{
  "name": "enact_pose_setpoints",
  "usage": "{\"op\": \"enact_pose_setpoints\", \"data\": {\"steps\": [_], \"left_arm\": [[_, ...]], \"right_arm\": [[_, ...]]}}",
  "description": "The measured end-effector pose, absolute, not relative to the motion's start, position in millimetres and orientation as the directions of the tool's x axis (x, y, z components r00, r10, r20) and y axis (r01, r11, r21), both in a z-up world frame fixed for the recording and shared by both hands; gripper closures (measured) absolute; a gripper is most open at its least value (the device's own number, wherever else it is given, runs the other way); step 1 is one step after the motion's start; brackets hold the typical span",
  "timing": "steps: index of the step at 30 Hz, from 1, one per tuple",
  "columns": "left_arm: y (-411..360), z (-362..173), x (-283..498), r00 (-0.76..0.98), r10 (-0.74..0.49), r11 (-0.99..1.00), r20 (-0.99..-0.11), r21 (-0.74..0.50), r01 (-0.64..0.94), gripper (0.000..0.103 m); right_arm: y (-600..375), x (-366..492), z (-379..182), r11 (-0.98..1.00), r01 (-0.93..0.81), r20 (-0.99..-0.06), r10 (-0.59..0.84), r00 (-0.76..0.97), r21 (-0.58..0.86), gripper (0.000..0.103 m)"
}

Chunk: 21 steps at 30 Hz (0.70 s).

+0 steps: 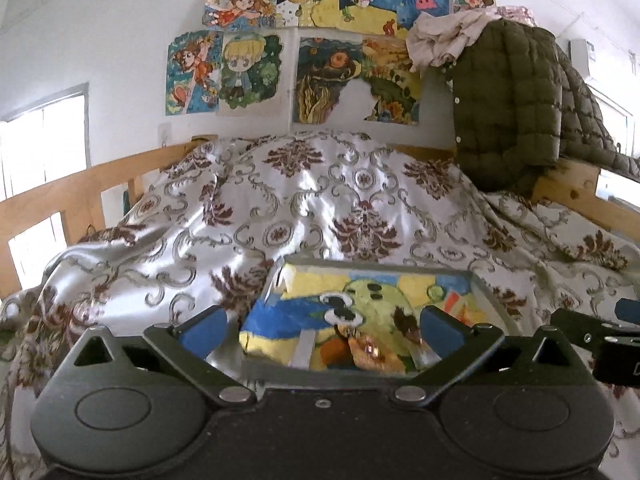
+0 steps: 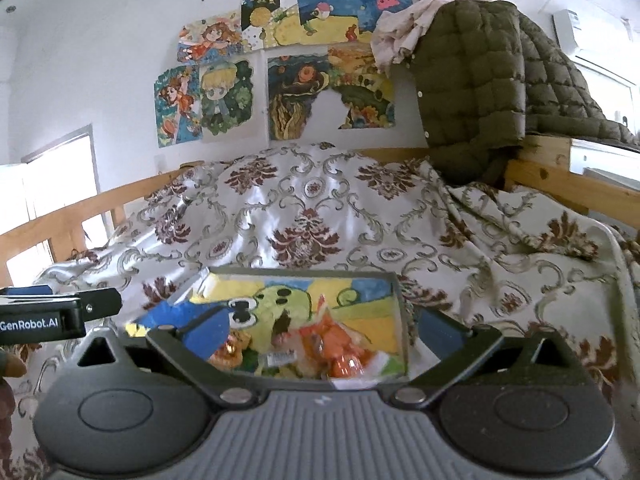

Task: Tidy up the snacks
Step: 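Lift both tools away from the tray toward the remaining snacks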

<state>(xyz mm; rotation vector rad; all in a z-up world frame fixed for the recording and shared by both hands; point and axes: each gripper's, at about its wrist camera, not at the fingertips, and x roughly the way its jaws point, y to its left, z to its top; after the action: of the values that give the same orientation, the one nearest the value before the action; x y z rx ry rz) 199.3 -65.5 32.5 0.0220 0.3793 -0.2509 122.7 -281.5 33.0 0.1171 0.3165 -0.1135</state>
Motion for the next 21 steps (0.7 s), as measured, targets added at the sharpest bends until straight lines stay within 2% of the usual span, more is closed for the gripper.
{"op": "enact_pose_setpoints", "data": {"steps": [5,12,21], "left_arm": [[-54.7,18.6,172.1,0.887,-0.208,0.974,-0.413,-0.008,0.225,0.001],[-40.0,12.1,152.1,0.867,-0.199,0.979,-0.457,-0.044,0.201,0.001],[-31.8,1.2,125.7,0.851,-0.156,0.984,-0.501,0.0,0.18,0.001]], "right_arm": [[-278.2,102.2,26.9,0.983,0.15,-0.353,-0.103,0.93,0.106,0.0],[-268.0,76.1,17.9,0.977,0.18,-0.398,-0.123,0.909,0.111,0.0],[-259.3,53.9,6.8,0.972,0.195,-0.456,-0.117,0.882,0.127,0.0]]}}
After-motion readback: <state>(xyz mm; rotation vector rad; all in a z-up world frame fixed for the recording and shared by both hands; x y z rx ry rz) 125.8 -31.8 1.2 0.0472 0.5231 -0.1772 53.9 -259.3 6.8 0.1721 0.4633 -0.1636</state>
